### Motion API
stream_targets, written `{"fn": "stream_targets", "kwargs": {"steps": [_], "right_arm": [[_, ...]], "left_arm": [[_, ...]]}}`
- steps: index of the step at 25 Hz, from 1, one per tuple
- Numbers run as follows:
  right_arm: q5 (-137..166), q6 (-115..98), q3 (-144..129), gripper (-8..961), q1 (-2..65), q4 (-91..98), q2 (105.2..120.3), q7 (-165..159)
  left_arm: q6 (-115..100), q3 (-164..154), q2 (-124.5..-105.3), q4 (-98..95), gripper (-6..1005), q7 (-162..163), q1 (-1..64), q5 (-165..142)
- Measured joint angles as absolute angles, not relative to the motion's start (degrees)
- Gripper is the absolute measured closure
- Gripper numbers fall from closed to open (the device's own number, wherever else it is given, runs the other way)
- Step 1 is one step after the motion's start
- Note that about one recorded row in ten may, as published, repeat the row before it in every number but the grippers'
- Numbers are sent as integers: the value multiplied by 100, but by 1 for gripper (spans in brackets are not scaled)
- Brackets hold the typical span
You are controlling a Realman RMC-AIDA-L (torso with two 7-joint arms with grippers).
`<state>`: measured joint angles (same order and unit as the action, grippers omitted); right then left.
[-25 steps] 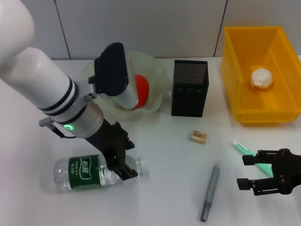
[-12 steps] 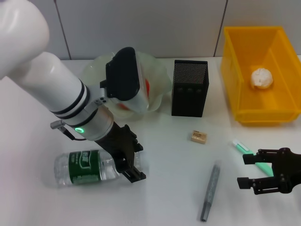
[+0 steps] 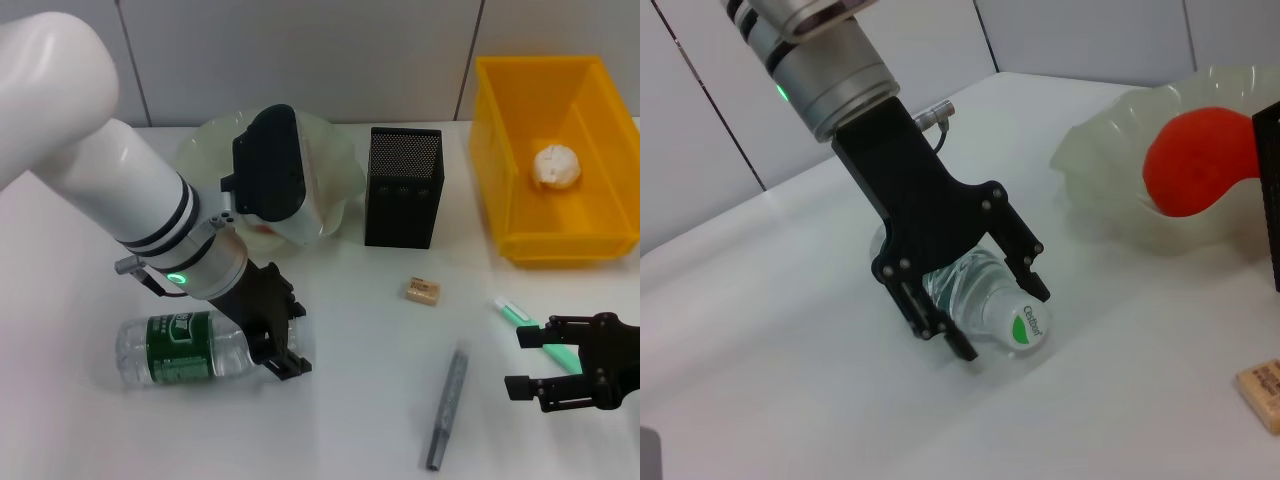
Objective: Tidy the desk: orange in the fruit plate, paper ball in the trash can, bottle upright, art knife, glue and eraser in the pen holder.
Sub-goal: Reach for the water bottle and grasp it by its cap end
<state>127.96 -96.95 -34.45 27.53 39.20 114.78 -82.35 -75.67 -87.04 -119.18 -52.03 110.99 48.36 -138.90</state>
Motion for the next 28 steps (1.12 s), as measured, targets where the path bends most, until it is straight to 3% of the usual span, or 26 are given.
{"fn": "stream_targets", "kwargs": {"steps": [6, 11, 17, 28], "right_arm": [[12796, -9698, -3445, 139, 2751, 3920, 11478, -8235], [12797, -9701, -3445, 142, 2751, 3920, 11478, -8235], [12797, -9703, -3445, 145, 2751, 3920, 11479, -8243], [12797, -9685, -3445, 152, 2775, 3920, 11478, -8300]], "left_arm": [[-7460, -8789, -11918, -5203, 362, 11096, 4818, -13913], [-7432, -8789, -11918, -5203, 480, 11094, 4816, -14010], [-7425, -8789, -11918, -5201, 472, 11098, 4816, -14056], [-7392, -9007, -11918, -5204, 546, 11158, 4828, -14134]]}}
